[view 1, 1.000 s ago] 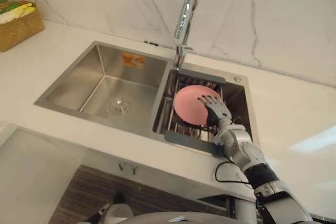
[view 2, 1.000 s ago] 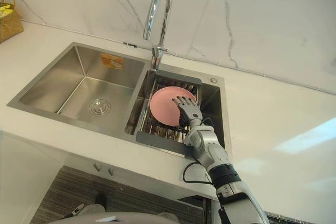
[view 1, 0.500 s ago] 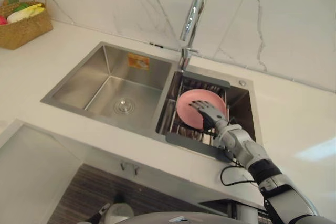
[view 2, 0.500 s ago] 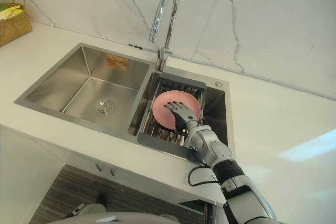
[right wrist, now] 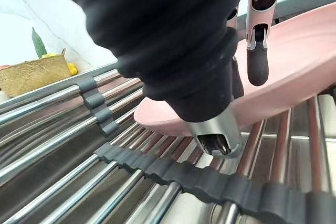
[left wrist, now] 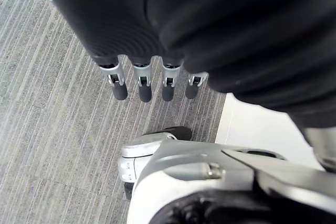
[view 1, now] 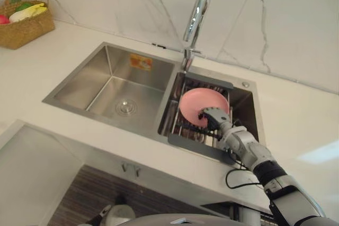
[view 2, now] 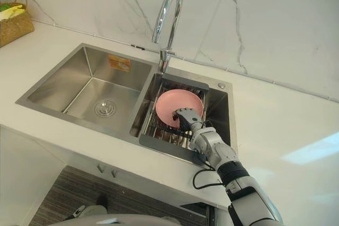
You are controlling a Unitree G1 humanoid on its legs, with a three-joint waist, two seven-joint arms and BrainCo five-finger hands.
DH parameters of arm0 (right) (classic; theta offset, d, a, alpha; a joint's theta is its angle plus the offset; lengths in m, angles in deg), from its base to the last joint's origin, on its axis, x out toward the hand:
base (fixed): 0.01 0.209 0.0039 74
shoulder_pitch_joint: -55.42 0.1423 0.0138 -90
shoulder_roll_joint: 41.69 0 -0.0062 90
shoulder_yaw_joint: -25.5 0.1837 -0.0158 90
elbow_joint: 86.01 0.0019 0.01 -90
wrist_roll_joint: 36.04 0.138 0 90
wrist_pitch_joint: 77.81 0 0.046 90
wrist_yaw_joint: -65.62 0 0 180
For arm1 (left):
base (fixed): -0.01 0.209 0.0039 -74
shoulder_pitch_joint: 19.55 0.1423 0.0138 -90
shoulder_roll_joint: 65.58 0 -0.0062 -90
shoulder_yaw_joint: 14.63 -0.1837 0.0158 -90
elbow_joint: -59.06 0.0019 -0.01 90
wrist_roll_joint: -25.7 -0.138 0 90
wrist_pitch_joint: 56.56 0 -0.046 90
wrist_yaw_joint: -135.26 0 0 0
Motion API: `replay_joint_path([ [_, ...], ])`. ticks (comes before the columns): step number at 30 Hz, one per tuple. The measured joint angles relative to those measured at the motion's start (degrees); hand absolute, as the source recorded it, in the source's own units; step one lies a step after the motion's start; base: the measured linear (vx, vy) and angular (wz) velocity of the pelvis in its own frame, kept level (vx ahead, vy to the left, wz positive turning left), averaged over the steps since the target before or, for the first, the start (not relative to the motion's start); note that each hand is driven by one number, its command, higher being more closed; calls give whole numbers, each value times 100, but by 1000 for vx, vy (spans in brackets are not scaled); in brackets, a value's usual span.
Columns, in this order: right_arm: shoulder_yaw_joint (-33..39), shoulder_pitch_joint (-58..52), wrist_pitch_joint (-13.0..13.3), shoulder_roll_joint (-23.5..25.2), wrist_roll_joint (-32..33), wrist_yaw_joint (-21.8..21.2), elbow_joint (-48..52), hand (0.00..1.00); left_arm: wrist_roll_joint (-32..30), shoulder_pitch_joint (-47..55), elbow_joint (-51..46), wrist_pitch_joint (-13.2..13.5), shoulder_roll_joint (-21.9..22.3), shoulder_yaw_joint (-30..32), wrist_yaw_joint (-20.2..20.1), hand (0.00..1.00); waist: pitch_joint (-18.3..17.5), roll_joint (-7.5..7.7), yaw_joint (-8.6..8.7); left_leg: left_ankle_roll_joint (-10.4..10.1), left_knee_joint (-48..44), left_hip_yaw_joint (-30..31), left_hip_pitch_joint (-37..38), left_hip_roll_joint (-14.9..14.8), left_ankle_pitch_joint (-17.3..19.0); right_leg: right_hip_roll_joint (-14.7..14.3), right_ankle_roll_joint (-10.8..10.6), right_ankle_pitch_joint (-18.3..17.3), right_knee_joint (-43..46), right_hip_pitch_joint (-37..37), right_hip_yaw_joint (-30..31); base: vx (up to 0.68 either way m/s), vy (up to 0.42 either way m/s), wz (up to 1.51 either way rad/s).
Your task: Walk over to the sink, pick up the cup, carry it to the dishwasher, place the cup inside the dishwasher, then close the dishwasher door
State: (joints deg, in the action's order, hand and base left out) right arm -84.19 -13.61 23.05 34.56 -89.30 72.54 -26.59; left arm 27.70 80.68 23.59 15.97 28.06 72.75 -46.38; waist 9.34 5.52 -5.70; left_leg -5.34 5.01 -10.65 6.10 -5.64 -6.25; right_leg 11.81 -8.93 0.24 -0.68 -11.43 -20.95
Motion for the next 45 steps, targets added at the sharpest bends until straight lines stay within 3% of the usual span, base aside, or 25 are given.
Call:
replay_joint_path([
  [9, 23, -122, -182, 119, -358, 900, -30, 100, -3, 5, 5, 9, 16, -28, 0, 0, 60, -93, 14, 1, 0, 8, -7, 4, -2, 0, -8, 4, -1, 3, -6, 0, 0, 0],
  [17, 202, -178, -275, 249, -244, 1039, -33, 100, -115, 11, 6, 26, 18, -26, 0, 0, 66, -102, 26, 4, 0, 23, -8, 9, -5, 0, -11, 5, 3, -1, -17, 0, 0, 0],
  [32, 412, -177, 175, 74, -235, 1330, 104, 100, -121, 84, 3, 45, 76, 52, 0, 0, 115, -185, 145, 7, -1, 72, -20, 14, -13, 0, -20, 13, -1, -22, -26, 0, 0, 1],
  [37, 483, -181, 405, -220, -234, 1390, 850, 100, -217, 162, -4, 49, 136, 148, 0, 0, 126, -258, 283, 10, -2, 39, -37, 10, -17, 0, -28, 25, 10, 26, 12, 0, 0, -2],
  [45, 697, 54, 557, -613, -236, 1108, 1442, 100, -216, 203, -4, 59, 142, 147, 1, 0, 113, -261, 267, 10, -2, 17, -27, 7, -18, 0, -25, 28, 16, 34, 15, 0, 0, -1],
])
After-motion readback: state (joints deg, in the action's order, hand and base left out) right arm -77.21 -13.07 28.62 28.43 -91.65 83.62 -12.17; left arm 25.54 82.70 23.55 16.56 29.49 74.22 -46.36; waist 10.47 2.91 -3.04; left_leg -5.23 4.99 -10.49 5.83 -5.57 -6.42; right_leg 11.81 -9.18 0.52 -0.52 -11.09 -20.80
